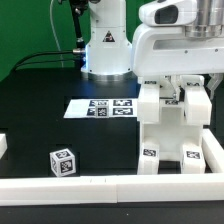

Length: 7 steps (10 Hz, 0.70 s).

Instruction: Assemble chair

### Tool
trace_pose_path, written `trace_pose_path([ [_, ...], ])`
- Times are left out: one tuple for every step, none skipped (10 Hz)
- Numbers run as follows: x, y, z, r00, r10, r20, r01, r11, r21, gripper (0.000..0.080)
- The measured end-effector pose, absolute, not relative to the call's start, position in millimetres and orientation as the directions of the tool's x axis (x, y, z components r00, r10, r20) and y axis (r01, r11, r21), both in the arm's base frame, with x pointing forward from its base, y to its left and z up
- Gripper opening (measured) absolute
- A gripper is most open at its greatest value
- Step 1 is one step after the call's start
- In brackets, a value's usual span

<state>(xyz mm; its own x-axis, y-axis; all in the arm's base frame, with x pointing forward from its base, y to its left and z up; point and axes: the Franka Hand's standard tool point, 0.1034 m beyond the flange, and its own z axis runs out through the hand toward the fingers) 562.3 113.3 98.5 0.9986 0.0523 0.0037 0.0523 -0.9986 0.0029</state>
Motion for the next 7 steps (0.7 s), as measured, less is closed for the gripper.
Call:
trace_pose_path([
  [563.6, 113.9, 98.8, 0.999, 0.052, 0.009, 0.052, -0.999, 0.003, 0.042],
  [564.0, 114.7, 99.2, 0.999, 0.052, 0.01, 0.052, -0.999, 0.002, 0.0566],
  [564.9, 115.3, 100.3, 0.999, 0.052, 0.011, 0.052, -0.999, 0.002, 0.0624],
  [565.1, 115.7, 103.4, 0.999, 0.052, 0.009, 0.052, -0.999, 0.001, 0.0642],
  [564.0, 115.8, 111.2, 0.998, 0.058, 0.005, 0.058, -0.998, -0.001, 0.0642],
  [558.4, 110.0, 128.4, 0.997, 0.08, -0.009, 0.08, -0.997, -0.008, 0.0648],
  [551.6, 96.4, 147.4, 0.993, 0.114, -0.007, 0.113, -0.993, -0.017, 0.0649],
])
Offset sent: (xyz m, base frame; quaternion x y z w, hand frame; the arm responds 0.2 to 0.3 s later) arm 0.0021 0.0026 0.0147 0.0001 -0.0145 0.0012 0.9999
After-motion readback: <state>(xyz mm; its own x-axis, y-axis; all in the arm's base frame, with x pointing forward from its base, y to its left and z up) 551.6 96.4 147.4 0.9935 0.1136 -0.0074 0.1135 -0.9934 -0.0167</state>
